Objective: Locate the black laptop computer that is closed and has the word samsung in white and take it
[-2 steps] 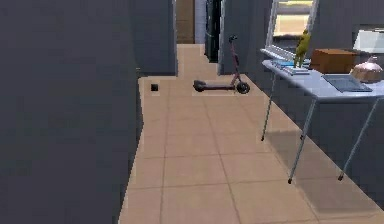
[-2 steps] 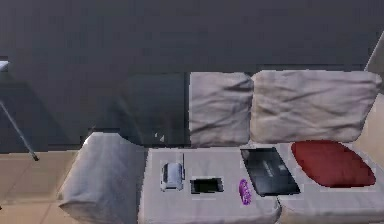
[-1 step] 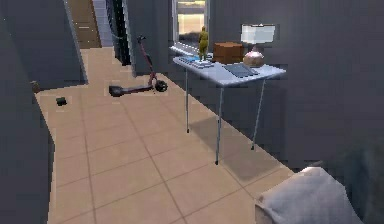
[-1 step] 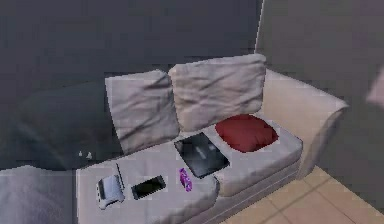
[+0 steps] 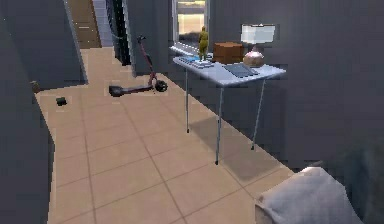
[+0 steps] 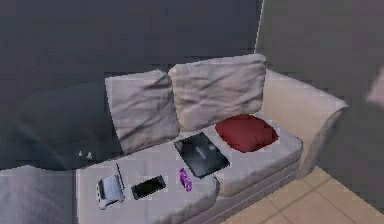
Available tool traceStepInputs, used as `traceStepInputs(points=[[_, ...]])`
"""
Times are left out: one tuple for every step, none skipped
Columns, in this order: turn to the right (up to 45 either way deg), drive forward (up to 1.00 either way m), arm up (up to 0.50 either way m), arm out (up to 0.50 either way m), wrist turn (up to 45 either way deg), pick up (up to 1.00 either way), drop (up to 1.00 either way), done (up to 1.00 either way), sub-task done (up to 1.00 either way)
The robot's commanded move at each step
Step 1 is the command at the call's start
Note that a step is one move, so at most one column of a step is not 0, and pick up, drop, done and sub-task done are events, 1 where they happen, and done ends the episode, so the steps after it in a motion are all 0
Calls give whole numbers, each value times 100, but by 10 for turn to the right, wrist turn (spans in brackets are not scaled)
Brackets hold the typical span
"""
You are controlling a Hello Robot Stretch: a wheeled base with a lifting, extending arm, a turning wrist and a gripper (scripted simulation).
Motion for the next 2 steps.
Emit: traceStepInputs(points=[[0, 0, 6, 0, 0, 0, 0, 0, 0], [0, 0, 0, 50, 0, 0, 0, 0, 0]])
